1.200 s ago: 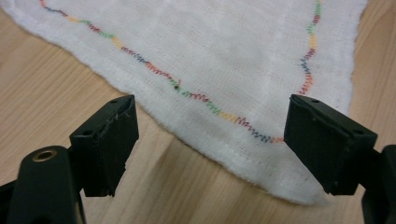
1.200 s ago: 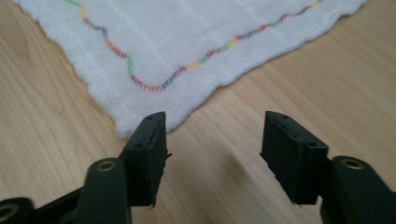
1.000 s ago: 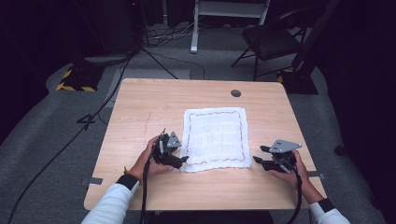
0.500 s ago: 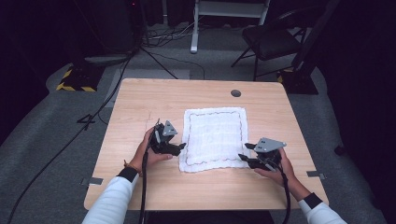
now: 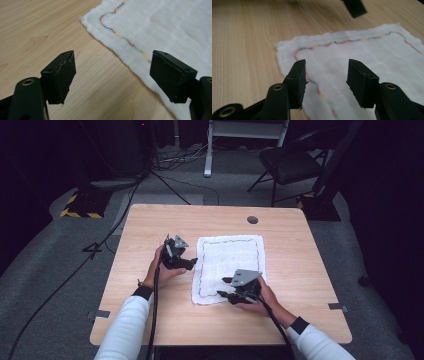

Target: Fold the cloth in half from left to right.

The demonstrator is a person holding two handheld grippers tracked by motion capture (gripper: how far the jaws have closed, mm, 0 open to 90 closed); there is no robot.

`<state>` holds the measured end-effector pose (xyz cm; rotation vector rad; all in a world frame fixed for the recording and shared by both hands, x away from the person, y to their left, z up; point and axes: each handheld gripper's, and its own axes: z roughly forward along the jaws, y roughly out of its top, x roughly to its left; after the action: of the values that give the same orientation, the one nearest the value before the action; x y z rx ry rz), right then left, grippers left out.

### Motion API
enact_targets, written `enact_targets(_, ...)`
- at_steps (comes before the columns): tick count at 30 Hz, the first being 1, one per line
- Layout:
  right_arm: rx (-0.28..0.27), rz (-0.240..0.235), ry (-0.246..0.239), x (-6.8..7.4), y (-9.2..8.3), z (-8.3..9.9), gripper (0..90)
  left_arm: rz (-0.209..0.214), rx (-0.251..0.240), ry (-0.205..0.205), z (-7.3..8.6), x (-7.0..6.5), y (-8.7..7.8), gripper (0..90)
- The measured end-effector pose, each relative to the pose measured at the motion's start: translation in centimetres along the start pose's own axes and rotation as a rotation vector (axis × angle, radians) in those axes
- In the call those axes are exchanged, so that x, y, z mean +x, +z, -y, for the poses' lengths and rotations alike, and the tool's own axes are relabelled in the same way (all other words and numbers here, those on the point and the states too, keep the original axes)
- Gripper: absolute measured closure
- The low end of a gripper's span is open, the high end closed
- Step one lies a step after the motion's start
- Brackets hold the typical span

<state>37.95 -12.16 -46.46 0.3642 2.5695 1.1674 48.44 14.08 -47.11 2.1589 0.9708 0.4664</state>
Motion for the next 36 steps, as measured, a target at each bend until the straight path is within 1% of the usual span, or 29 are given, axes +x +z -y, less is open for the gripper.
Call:
enact_targets(2, 0.006, -0.03, -0.013, 0.7, 1.3, -0.7, 48.5, 0.0, -0.008, -0.022, -0.8, 0.4, 0.7, 21.3)
enact_targets(3, 0.006, -0.041, -0.019, 1.1, 1.8, -1.1, 47.8, -0.008, -0.012, -0.022, -1.2, 0.6, 1.0, 21.2)
enact_targets(5, 0.006, -0.064, -0.025, 1.7, 2.9, -1.5, 46.5, -0.008, -0.018, -0.042, -2.0, 0.9, 1.8, 21.2)
enact_targets(6, 0.009, -0.071, -0.029, 2.0, 3.4, -1.7, 46.1, -0.013, -0.012, -0.049, -2.3, 1.0, 2.4, 21.2)
enact_targets(8, 0.014, -0.08, -0.037, 2.5, 4.2, -2.0, 44.9, -0.032, -0.006, -0.057, -2.7, 1.1, 3.5, 21.2)
enact_targets(9, 0.016, -0.085, -0.038, 2.7, 4.6, -2.1, 44.3, -0.031, 0.002, -0.066, -2.8, 1.1, 4.1, 21.2)
enact_targets(10, 0.024, -0.081, -0.042, 2.9, 4.9, -2.1, 43.7, -0.037, 0.016, -0.066, -2.9, 1.1, 4.7, 20.7)
enact_targets(11, 0.034, -0.084, -0.045, 3.0, 5.2, -2.1, 43.0, -0.053, 0.028, -0.06, -3.0, 1.1, 5.3, 20.3)
enact_targets(12, 0.038, -0.092, -0.042, 3.1, 5.4, -2.1, 42.7, -0.057, 0.036, -0.068, -3.1, 1.0, 5.8, 20.3)
enact_targets(14, 0.041, -0.085, -0.039, 3.1, 5.8, -2.1, 42.1, -0.066, 0.043, -0.079, -3.2, 1.1, 6.6, 20.3)
enact_targets(16, 0.037, -0.087, -0.026, 2.9, 6.0, -2.1, 41.9, -0.075, 0.05, -0.089, -3.3, 1.2, 7.1, 20.3)
enact_targets(18, 0.037, -0.073, -0.022, 2.7, 6.3, -2.1, 41.8, -0.084, 0.057, -0.107, -3.4, 1.4, 7.6, 20.3)
enact_targets(19, 0.033, -0.078, -0.008, 2.5, 6.4, -2.1, 42.0, -0.088, 0.058, -0.115, -3.5, 1.5, 7.8, 19.8)
enact_targets(21, 0.042, -0.071, -0.005, 2.4, 6.7, -2.0, 42.2, -0.078, 0.056, -0.146, -3.5, 1.9, 8.1, 17.3)
enact_targets(23, 0.046, -0.081, 0.002, 2.3, 6.9, -2.0, 42.5, -0.071, 0.052, -0.155, -3.3, 2.1, 8.2, 16.3)
enact_targets(24, 0.046, -0.078, 0.01, 2.3, 7.0, -2.0, 42.7, -0.067, 0.048, -0.17, -3.3, 2.1, 8.2, 16.2)
enact_targets(28, 0.052, -0.072, 0.006, 2.4, 7.2, -2.2, 46.4, -0.059, 0.053, -0.156, -3.2, 2.2, 8.1, 17.3)
enact_targets(29, 0.054, -0.077, 0.007, 2.4, 7.2, -2.2, 48.9, -0.044, 0.061, -0.148, -3.3, 2.3, 8.0, 19.3)
enact_targets(30, 0.056, -0.083, 0.012, 2.4, 7.2, -2.2, 52.6, -0.035, 0.059, -0.142, -3.3, 2.3, 7.9, 23.8)
enact_targets(31, 0.059, -0.088, 0.015, 2.4, 7.2, -2.3, 54.3, -0.03, 0.065, -0.135, -3.4, 2.3, 7.8, 27.6)
enact_targets(32, 0.061, -0.087, 0.017, 2.5, 7.2, -2.3, 56.1, -0.028, 0.071, -0.138, -3.4, 2.3, 7.7, 30.2)
enact_targets(33, 0.064, -0.089, 0.021, 2.6, 7.2, -2.3, 59.6, -0.024, 0.078, -0.134, -3.5, 2.3, 7.6, 33.1)
enact_targets(34, 0.066, -0.102, 0.032, 2.6, 7.2, -2.3, 62.9, -0.009, 0.077, -0.128, -3.5, 2.4, 7.4, 38.1)
enact_targets(35, 0.069, -0.111, 0.04, 2.6, 7.2, -2.4, 65.0, -0.003, 0.077, -0.128, -3.4, 2.4, 7.3, 45.2)
enact_targets(36, 0.071, -0.112, 0.039, 2.6, 7.2, -2.4, 66.9, 0.007, 0.077, -0.122, -3.4, 2.6, 7.2, 48.9)
